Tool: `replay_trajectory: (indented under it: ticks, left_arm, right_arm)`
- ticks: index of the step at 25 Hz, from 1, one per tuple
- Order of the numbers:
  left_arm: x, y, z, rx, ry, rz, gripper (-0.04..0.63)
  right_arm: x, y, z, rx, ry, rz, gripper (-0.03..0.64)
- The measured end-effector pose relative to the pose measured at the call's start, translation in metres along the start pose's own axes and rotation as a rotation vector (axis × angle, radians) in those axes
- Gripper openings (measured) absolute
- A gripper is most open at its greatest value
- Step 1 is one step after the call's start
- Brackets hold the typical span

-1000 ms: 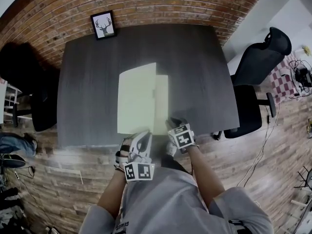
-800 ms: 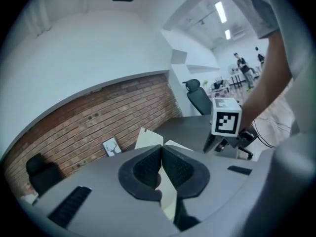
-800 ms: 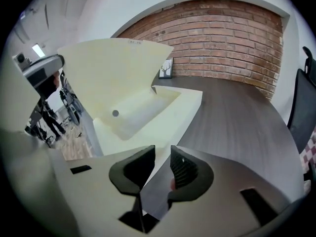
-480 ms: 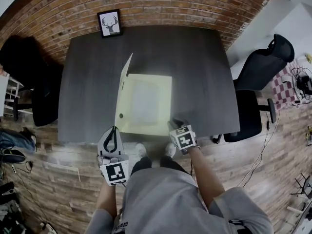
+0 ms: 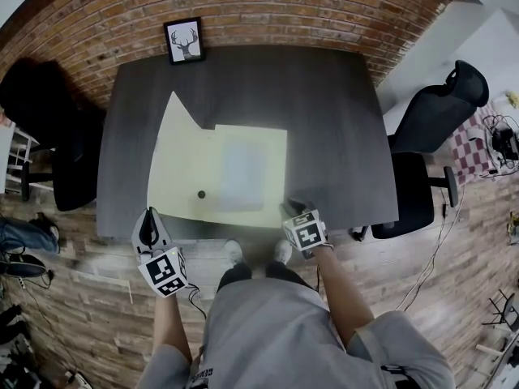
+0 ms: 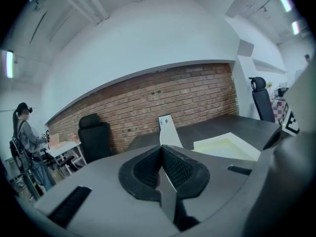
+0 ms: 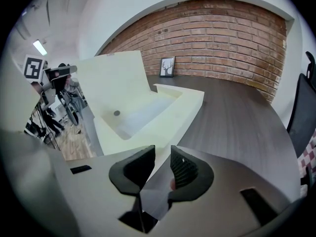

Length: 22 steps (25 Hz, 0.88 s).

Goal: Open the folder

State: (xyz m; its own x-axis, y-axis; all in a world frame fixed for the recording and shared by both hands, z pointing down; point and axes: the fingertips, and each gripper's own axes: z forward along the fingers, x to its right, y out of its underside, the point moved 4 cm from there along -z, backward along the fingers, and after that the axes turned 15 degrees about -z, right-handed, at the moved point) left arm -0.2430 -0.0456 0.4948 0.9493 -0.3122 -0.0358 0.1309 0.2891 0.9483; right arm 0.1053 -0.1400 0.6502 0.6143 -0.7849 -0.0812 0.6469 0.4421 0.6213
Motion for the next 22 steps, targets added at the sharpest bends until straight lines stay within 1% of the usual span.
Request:
replay_trajectory:
  ticks: [3, 7, 12, 14, 19, 22]
  left_arm:
    - [-0.024, 0.01, 0.009, -0.041, -0.073, -0.008, 0.005]
    - [-0.048, 0.025, 0.021, -0.094, -0.141, -0.008, 0.005]
    - [-0.076, 0.05, 0.034, -0.22, -0.219, -0.02, 0.009]
    - [-0.082, 0.058, 0.034, -0.252, -0.235, -0.02, 0.011]
    - [-0.085, 0.069, 0.026, -0.297, -0.255, -0.032, 0.009]
    - [-0.09, 0.073, 0.02, -0.329, -0.27, -0.059, 0.009]
  right_arm:
    - [0.0, 0.0, 0.0, -0.006, 0.004, -0.005, 0.077]
    - [0.001, 0.001, 0.001, -0.011, 0.006, -0.01, 0.077]
    - [0.001, -0.001, -0.001, -0.023, 0.009, -0.013, 0.078]
    - [0.001, 0.001, 0.0, -0.026, 0.007, -0.014, 0.077]
    - [0.003, -0.001, -0.002, -0.044, 0.007, -0.03, 0.078]
    - [0.005, -0.002, -0.001, -0.053, 0.01, -0.038, 0.078]
